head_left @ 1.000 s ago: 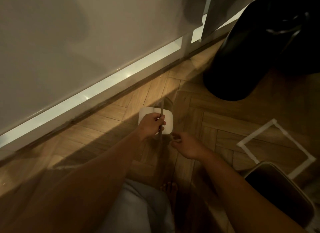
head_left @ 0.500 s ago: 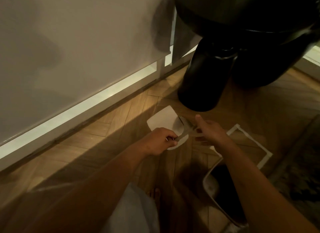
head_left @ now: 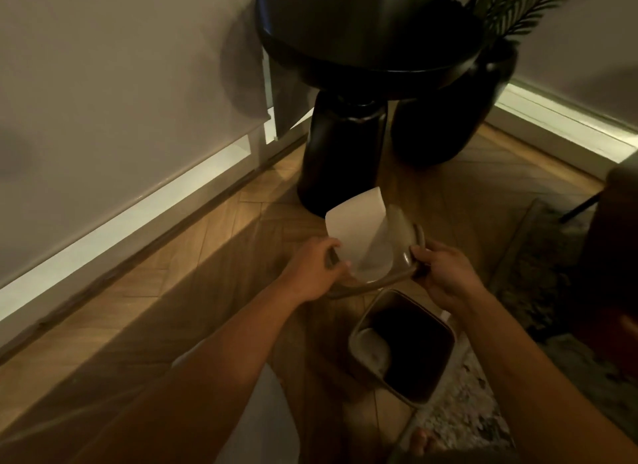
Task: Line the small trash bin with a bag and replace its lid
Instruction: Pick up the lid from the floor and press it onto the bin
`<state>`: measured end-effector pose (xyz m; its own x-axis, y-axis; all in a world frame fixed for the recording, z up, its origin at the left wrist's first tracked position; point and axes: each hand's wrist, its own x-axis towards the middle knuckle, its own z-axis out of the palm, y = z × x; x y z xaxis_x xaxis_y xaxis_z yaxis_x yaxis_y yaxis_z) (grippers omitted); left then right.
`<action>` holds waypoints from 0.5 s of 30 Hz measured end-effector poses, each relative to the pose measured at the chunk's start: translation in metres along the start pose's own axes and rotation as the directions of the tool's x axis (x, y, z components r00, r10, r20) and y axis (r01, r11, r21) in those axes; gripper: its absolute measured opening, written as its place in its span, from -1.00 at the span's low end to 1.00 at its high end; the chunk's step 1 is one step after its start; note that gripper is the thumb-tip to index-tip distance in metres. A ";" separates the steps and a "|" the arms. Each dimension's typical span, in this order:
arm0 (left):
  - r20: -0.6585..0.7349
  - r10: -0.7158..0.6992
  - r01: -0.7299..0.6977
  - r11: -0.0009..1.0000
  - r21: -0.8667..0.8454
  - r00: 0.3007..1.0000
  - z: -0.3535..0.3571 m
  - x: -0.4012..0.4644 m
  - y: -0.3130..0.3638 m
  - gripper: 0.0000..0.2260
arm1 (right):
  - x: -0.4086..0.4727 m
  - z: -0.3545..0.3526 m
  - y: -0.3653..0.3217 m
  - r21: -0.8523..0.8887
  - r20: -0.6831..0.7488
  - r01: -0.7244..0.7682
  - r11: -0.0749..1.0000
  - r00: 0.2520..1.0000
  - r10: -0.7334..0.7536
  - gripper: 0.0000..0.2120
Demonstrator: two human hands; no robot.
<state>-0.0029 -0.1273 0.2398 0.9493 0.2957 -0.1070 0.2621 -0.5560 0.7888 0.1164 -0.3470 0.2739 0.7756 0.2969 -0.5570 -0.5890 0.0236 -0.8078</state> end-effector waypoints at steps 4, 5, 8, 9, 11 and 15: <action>0.038 -0.247 0.250 0.955 -0.161 0.968 0.020 0.019 0.013 -0.33 | -0.010 -0.047 -0.007 0.085 0.001 0.029 0.996 1.000 -0.029 -0.75; 0.070 -0.270 0.278 0.943 -0.183 0.960 0.025 0.022 0.016 -0.32 | -0.012 -0.055 -0.006 0.099 0.005 0.035 0.994 0.999 -0.036 -0.73; 0.189 -0.263 0.308 0.910 -0.277 0.946 0.044 0.024 0.032 -0.32 | -0.019 -0.076 -0.003 0.148 0.004 0.060 0.987 0.998 -0.061 -0.73; 0.221 -0.247 0.307 0.903 -0.300 0.943 0.050 0.024 0.037 -0.32 | -0.021 -0.083 -0.002 0.150 -0.009 0.076 0.986 0.997 -0.075 -0.73; 0.263 -0.215 0.293 0.905 -0.308 0.941 0.062 0.026 0.045 -0.34 | -0.025 -0.097 0.001 0.102 -0.075 0.099 0.990 0.993 -0.091 -0.71; 0.348 -0.159 0.269 0.916 -0.297 0.924 0.078 0.030 0.050 -0.44 | -0.030 -0.125 0.019 -0.223 -0.183 0.088 0.971 0.974 -0.130 -0.73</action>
<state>0.0519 -0.2070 0.2286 0.8959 0.0911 -0.4349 0.4443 -0.1990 0.8735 0.1105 -0.4745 0.2513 0.8739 0.1116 -0.4731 -0.4533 -0.1644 -0.8761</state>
